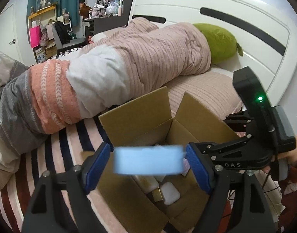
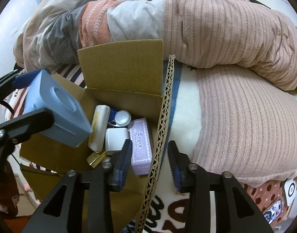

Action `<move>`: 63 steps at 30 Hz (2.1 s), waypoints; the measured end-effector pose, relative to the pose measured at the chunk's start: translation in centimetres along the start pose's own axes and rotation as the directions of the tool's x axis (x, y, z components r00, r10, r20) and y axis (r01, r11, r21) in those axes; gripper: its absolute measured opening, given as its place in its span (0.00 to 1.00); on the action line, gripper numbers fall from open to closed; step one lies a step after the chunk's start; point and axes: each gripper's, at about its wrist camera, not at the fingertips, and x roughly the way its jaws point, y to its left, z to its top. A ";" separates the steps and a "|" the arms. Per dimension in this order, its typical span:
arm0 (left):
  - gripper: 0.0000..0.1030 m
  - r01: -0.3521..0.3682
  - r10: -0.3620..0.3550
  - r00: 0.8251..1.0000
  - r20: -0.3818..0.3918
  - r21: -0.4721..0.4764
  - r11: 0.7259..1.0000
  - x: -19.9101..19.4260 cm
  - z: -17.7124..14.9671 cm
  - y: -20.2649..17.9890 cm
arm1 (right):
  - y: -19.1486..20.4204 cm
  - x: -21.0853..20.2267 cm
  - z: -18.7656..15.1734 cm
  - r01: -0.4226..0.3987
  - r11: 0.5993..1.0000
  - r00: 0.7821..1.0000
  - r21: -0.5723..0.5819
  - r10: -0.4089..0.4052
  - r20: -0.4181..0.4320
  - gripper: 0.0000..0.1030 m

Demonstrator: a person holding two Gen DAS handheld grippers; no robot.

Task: Organize rigid objects

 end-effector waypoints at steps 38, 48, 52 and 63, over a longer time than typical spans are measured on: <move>0.99 -0.277 0.340 0.924 0.174 -0.310 0.910 -16.4 -11.9 7.5 | 14.0 -10.0 -7.6 0.006 0.990 0.862 -0.138 0.065 0.503 1.00; 0.99 -0.286 0.346 0.924 0.159 -0.311 0.906 -16.2 -12.5 7.5 | 13.9 -9.8 -7.9 -0.009 0.992 0.866 -0.128 0.072 0.495 1.00; 0.99 -0.287 0.347 0.925 0.157 -0.312 0.906 -16.3 -12.7 7.5 | 13.8 -9.8 -8.0 -0.022 0.992 0.866 -0.123 0.080 0.494 1.00; 0.99 -0.282 0.344 0.925 0.160 -0.317 0.906 -16.3 -13.0 7.6 | 13.6 -9.7 -8.1 -0.024 0.993 0.867 -0.115 0.078 0.492 1.00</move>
